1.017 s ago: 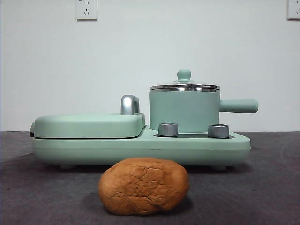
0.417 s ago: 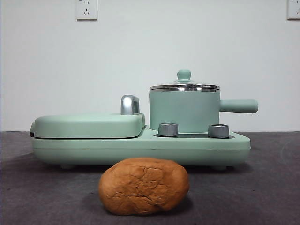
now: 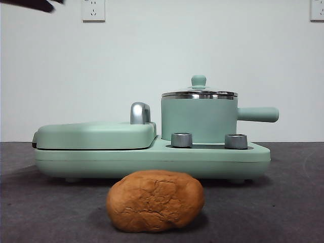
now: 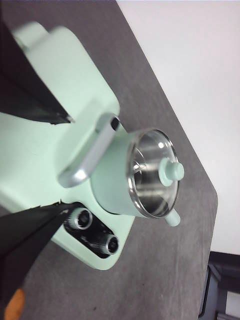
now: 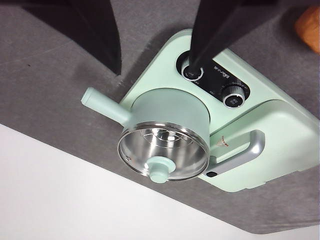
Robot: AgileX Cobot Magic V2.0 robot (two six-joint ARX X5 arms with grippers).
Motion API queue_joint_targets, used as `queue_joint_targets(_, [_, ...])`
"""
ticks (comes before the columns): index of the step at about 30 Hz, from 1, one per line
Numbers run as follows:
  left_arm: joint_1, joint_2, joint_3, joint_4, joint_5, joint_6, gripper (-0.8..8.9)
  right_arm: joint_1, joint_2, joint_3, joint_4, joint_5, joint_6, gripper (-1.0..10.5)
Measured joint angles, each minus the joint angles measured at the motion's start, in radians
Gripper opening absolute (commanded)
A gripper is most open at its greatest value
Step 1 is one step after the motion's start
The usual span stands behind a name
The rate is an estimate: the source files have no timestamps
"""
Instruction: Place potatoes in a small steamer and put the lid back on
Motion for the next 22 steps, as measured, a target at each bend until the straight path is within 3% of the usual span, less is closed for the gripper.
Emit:
queue_joint_targets(9, [-0.102, 0.245, 0.038, 0.264, -0.058, -0.039, 2.47, 0.000, 0.000, 0.000, 0.000, 0.000, 0.039, 2.2])
queue_joint_targets(22, [-0.193, 0.653, 0.367, 0.300, -0.059, -0.056, 2.44, 0.000, 0.003, 0.000, 0.000, 0.000, 0.050, 2.2])
